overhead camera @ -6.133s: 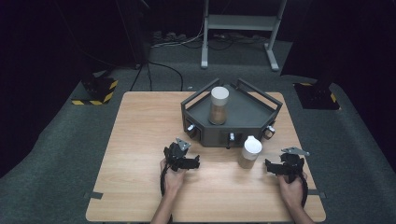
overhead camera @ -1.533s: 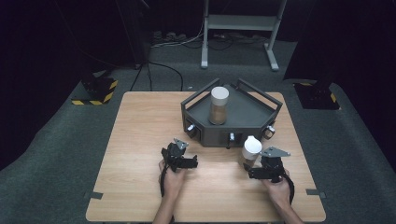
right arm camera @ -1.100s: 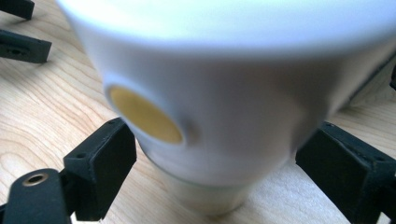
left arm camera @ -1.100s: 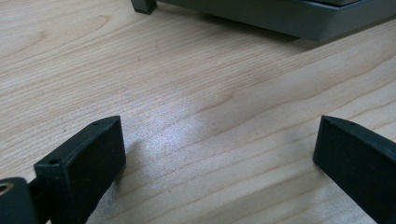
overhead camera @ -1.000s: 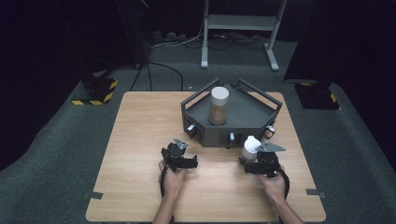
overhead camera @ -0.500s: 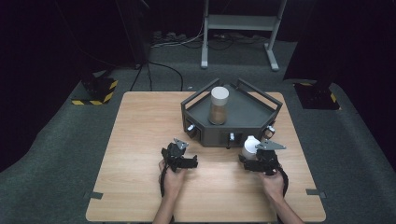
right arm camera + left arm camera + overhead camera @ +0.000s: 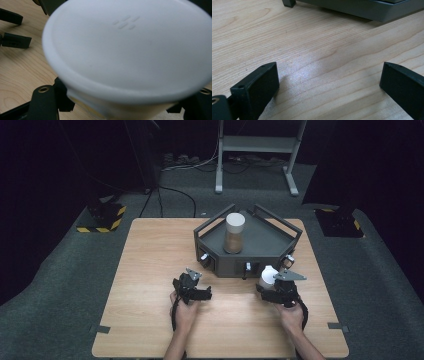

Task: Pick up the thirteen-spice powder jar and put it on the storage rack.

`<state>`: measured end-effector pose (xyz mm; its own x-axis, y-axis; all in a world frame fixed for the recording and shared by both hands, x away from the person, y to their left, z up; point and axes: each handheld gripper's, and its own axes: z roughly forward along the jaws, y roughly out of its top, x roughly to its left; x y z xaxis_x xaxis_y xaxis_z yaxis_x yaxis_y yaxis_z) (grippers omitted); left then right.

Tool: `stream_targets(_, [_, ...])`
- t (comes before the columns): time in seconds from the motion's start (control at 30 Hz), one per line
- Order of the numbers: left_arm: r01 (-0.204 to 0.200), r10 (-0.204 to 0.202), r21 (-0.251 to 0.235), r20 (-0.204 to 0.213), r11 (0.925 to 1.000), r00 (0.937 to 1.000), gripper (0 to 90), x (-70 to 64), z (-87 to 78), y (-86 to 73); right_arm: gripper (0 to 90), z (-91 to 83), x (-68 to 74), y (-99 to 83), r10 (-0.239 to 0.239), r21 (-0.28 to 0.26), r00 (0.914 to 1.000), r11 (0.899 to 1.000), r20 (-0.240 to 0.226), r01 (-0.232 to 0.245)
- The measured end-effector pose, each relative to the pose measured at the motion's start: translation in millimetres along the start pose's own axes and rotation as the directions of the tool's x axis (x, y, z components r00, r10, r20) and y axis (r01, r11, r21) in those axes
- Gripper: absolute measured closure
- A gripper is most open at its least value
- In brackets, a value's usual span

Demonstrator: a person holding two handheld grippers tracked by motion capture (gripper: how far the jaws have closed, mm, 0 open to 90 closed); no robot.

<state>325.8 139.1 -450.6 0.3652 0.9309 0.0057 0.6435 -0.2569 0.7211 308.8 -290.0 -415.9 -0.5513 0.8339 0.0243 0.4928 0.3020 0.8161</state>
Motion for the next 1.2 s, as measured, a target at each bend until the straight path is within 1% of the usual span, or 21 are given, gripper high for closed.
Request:
stream_targets(0.07, [0.0, 0.0, 0.0, 0.0, 1.0, 1.0, 2.3, 0.0, 0.0, 0.0, 29.9, -0.3, 0.5, -0.1, -0.006, 0.0, 1.0, 1.0, 0.002, 0.006])
stream_targets(0.53, [0.0, 0.0, 0.0, 0.0, 1.0, 1.0, 2.3, 0.0, 0.0, 0.0, 30.4, -0.8, 3.0, 2.3, -0.011, 0.005, 0.9999, 1.0, 0.012, 0.011])
stream_targets(0.67, [0.0, 0.0, 0.001, 0.0, 1.0, 1.0, 2.3, 0.0, -0.1, 0.1, 30.4, -1.6, 1.1, 2.0, 0.002, 0.003, 1.0, 1.0, 0.006, -0.002])
stream_targets(0.7, [0.0, 0.0, 0.0, 0.0, 1.0, 1.0, 2.3, 0.0, 0.0, 0.0, 30.4, -2.5, -0.6, 1.8, 0.014, 0.003, 0.9999, 1.0, 0.001, -0.014])
stream_targets(0.77, [0.0, 0.0, 0.0, 0.0, 1.0, 1.0, 2.3, 0.0, 0.0, 0.0, 30.4, -3.1, -0.7, 1.5, 0.014, 0.002, 0.9999, 1.0, 0.002, -0.014])
stream_targets(0.83, [0.0, 0.0, 0.0, 0.0, 1.0, 1.0, 2.3, 0.0, 0.0, 0.0, 30.4, -5.1, -0.6, 0.8, 0.013, -0.002, 0.9999, 1.0, 0.002, -0.013])
stream_targets(0.93, [0.0, 0.0, 0.0, 0.0, 1.0, 1.0, 2.3, 0.0, 0.0, 0.0, 30.4, -8.4, -2.6, 1.2, 0.013, -0.003, 0.9999, 1.0, -0.01, -0.013])
stream_targets(1.1, [0.0, 0.0, 0.0, 0.0, 1.0, 1.0, 2.3, 0.0, 0.0, 0.0, 30.5, -17.5, -4.8, 5.9, -0.014, -0.004, 0.9996, 1.0, -0.025, 0.014])
stream_targets(1.2, [0.0, 0.0, 0.0, 0.0, 1.0, 1.0, 2.3, 0.0, 0.0, 0.0, 30.5, -21.6, -6.2, 7.9, -0.018, -0.005, 0.9993, 1.0, -0.031, 0.018])
